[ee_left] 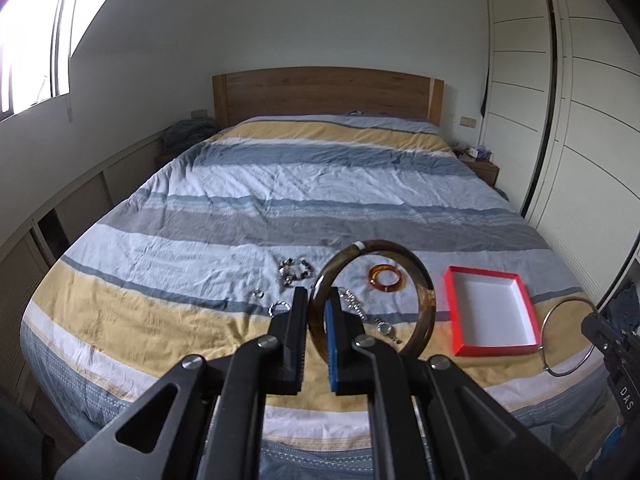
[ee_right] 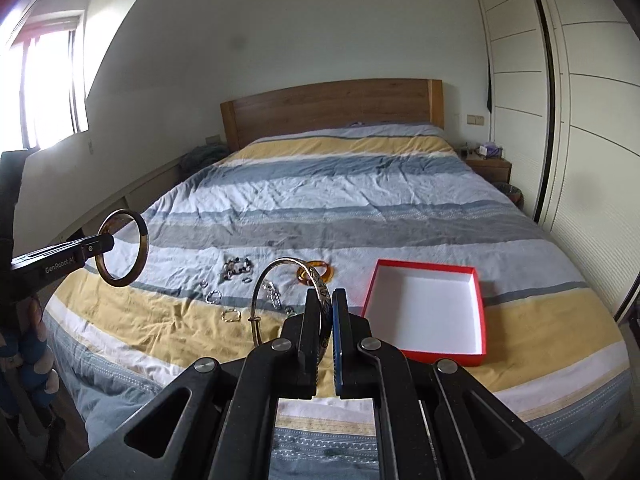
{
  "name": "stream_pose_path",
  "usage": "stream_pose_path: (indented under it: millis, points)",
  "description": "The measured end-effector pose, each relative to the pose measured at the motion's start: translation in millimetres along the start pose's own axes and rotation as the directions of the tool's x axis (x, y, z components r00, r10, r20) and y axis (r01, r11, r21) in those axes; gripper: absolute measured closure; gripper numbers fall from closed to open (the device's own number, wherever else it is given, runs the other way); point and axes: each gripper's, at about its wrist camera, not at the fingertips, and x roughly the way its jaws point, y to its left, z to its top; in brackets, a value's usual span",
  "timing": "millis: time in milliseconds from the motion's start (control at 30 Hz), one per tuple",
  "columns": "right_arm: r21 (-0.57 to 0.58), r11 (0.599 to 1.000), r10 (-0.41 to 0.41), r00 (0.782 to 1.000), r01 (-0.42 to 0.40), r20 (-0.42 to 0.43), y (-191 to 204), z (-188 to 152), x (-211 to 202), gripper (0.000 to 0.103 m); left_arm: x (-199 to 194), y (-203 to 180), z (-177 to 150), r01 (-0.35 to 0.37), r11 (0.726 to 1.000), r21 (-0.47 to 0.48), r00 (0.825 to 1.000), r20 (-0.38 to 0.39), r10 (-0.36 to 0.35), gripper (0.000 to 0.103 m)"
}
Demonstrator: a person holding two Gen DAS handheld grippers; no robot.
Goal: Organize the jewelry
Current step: 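Carry both held bangles over to the red box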
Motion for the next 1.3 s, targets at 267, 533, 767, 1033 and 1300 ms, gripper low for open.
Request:
stream_pose_path:
  millis: [267, 533, 767, 1033, 1300]
  points:
    - [0.024, 0.999, -0.038, 0.997, 0.036, 0.067, -36, 31, -15, 0.097, -22, -40, 38, 0.073, 0.996, 0.047, 0.996, 0.052, -0.076, 0.096]
    - [0.073, 0.989, -0.131, 0.991, 0.129, 0.022, -98, 27, 23, 0.097, 38, -97, 36, 0.093, 0.987, 0.134, 0.996, -0.018, -0.092, 0.096]
    - [0.097, 0.977, -0.184, 0.979, 0.192, -0.087, -150, 14, 81, 0.097, 113, -150, 13, 0.153, 0.970, 0.188, 0.982, -0.137, -0.128, 0.096]
    - [0.113, 0.971, -0.179, 0.956, 0.210, -0.233, -188, -25, 160, 0.097, 203, -206, -28, 0.224, 0.944, 0.242, 0.945, -0.289, -0.150, 0.096]
    - [0.110, 0.974, -0.152, 0.933, 0.198, -0.326, -204, -56, 215, 0.097, 261, -248, -68, 0.271, 0.929, 0.254, 0.904, -0.399, -0.154, 0.096]
